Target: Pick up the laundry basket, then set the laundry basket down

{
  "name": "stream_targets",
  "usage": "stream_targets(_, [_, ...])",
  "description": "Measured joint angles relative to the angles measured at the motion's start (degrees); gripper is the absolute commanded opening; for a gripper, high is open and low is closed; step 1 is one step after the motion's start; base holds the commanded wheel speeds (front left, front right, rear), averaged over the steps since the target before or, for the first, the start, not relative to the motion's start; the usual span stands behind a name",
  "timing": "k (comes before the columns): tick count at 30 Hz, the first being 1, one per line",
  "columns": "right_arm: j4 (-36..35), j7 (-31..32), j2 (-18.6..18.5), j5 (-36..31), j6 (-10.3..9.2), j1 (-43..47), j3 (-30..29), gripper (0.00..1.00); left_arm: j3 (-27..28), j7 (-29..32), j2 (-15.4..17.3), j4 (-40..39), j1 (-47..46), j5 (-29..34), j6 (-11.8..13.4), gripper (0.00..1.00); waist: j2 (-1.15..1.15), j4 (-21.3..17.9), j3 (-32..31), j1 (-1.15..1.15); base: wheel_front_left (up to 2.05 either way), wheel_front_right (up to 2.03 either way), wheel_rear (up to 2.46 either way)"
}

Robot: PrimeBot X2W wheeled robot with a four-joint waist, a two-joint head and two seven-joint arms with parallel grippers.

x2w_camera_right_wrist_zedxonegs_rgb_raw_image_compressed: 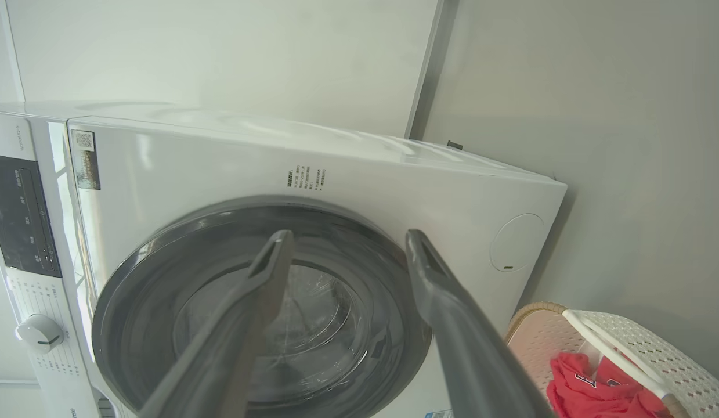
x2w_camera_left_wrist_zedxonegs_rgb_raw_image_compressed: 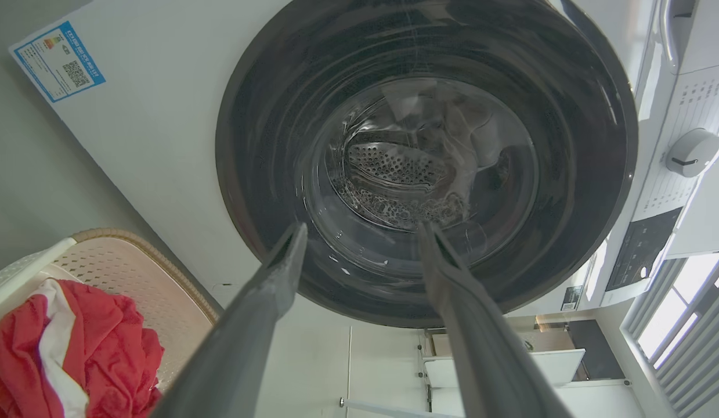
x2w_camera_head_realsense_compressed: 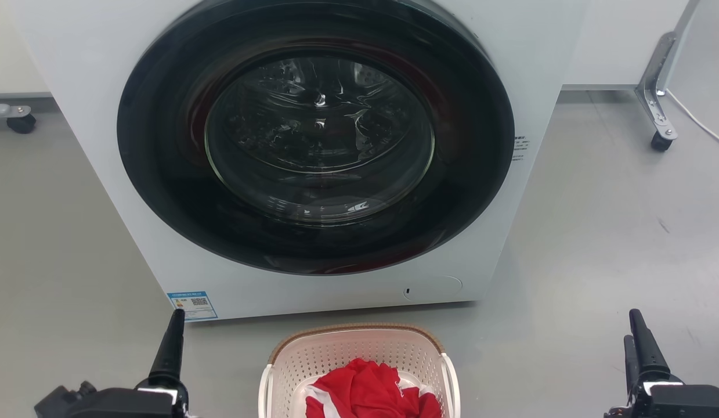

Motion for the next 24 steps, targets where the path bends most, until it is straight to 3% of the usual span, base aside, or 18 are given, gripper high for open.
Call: stream_targets(24, [-4.59, -4.83, -5.38, -23.91, -3.74, -0.67, 7.87, 1.00, -7.42, -4.55, 3.78, -5.14, -2.06, 23.35, 4.95, 1.00, 0.00, 0.05, -0.18, 0.00, 0.00, 0.00, 0.00])
